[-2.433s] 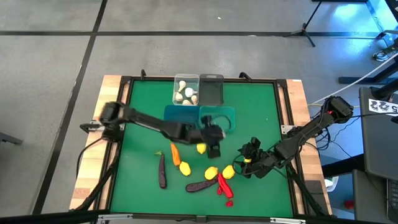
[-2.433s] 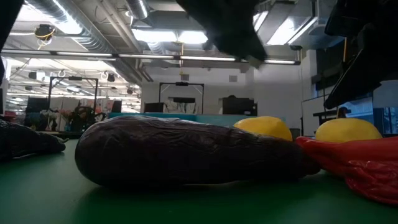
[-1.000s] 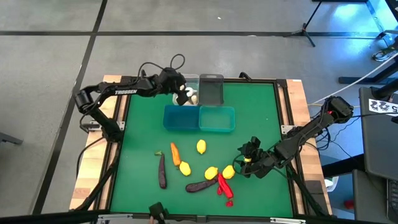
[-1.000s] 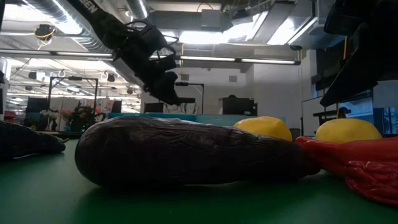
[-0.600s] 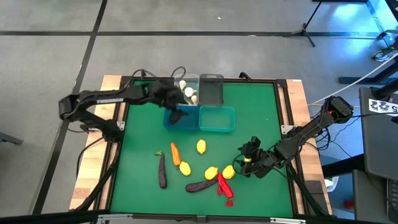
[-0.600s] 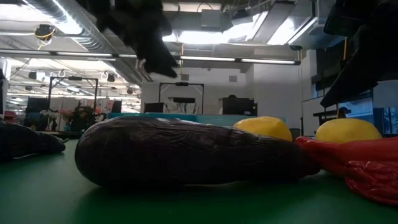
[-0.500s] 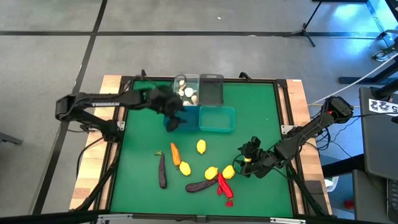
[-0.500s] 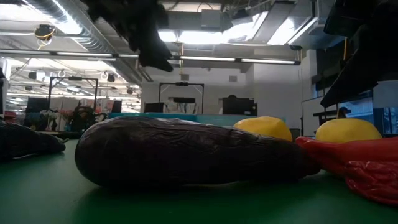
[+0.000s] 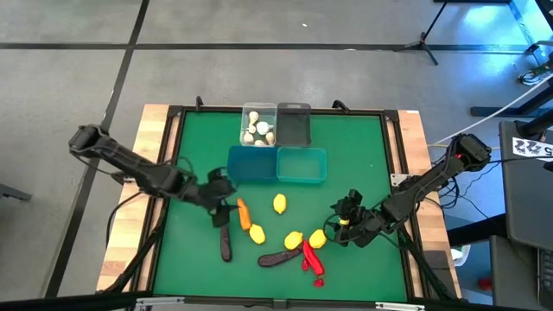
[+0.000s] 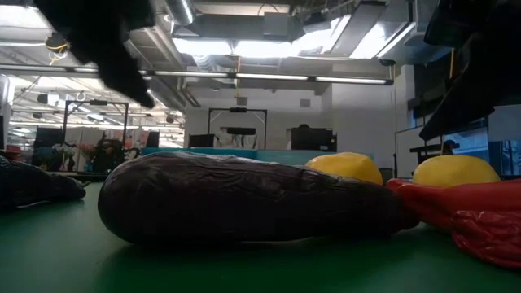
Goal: Sort produce into baskets
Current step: Put the green chili pepper into the black bin
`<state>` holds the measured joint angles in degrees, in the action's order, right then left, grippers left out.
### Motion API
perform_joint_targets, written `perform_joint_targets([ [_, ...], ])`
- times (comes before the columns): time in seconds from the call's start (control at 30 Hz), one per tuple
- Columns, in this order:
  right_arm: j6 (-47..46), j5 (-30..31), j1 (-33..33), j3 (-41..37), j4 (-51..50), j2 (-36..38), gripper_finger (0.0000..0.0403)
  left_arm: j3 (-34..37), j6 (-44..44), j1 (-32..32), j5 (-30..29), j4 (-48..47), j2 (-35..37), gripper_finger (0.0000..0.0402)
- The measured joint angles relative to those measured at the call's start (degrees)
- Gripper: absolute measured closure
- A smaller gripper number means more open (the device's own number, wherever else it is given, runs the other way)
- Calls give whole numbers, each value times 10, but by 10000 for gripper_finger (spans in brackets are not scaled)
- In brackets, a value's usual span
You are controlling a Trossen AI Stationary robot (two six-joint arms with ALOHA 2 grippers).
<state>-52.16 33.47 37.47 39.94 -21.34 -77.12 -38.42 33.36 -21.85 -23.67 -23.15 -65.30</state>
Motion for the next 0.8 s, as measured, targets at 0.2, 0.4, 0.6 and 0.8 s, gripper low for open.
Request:
perform_joint_targets([
  [0.2, 1, 6, 0, 0, 3, 0, 123, 95, 152, -90, -137, 8, 57, 128],
  [0.4, -1, 9, 0, 0, 6, 0, 123, 138, 195, -152, -201, 70, 31, 128],
  [0.6, -3, 10, 0, 0, 6, 0, 123, 152, 261, -180, -265, 71, -40, 128],
  [0.8, -5, 5, 0, 0, 7, 0, 123, 166, 350, -193, -265, 70, -95, 128],
])
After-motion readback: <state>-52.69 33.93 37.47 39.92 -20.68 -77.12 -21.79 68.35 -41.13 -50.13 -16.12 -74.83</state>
